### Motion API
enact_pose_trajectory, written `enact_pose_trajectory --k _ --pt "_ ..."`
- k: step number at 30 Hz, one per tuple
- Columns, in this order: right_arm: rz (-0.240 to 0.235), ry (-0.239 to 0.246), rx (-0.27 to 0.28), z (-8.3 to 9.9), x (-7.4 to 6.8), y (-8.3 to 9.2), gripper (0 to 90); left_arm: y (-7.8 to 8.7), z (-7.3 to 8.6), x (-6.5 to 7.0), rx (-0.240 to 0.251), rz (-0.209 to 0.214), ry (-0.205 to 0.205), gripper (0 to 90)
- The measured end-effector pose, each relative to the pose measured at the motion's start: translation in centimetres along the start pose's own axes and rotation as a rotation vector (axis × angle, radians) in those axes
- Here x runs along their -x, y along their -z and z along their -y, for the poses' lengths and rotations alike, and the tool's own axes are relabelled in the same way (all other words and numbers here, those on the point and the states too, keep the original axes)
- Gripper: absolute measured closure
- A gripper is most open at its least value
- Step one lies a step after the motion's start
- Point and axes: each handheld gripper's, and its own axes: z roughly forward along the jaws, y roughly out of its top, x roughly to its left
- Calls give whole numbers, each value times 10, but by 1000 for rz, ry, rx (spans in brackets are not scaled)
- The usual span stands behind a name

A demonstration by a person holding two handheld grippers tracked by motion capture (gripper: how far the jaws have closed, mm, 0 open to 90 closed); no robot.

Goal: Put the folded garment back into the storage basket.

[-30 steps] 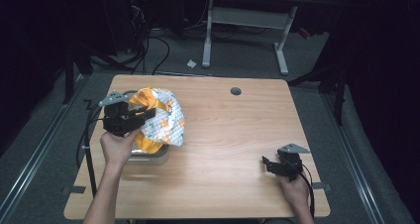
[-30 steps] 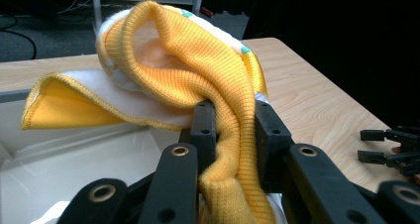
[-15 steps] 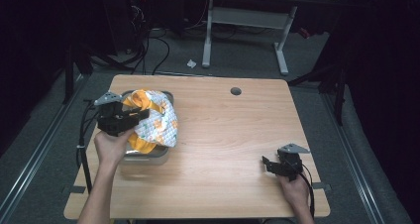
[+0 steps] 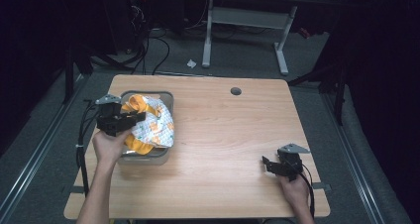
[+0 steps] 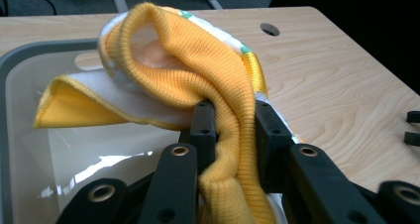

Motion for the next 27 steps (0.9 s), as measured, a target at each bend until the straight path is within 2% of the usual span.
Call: enact_pose_trajectory --k 4,10,19,27 --pt "0 0 0 0 0 0 289 -5 3 -2 -30 -41 -10 740" --pt "0 0 0 0 0 0 288 -10 6 -5 -46 -64 -15 740" --pt "0 1 0 0 0 0 289 -23 11 -6 -89 -118 -37 740" --pt "0 0 0 0 0 0 288 -34 14 -10 -116 -148 -41 739"
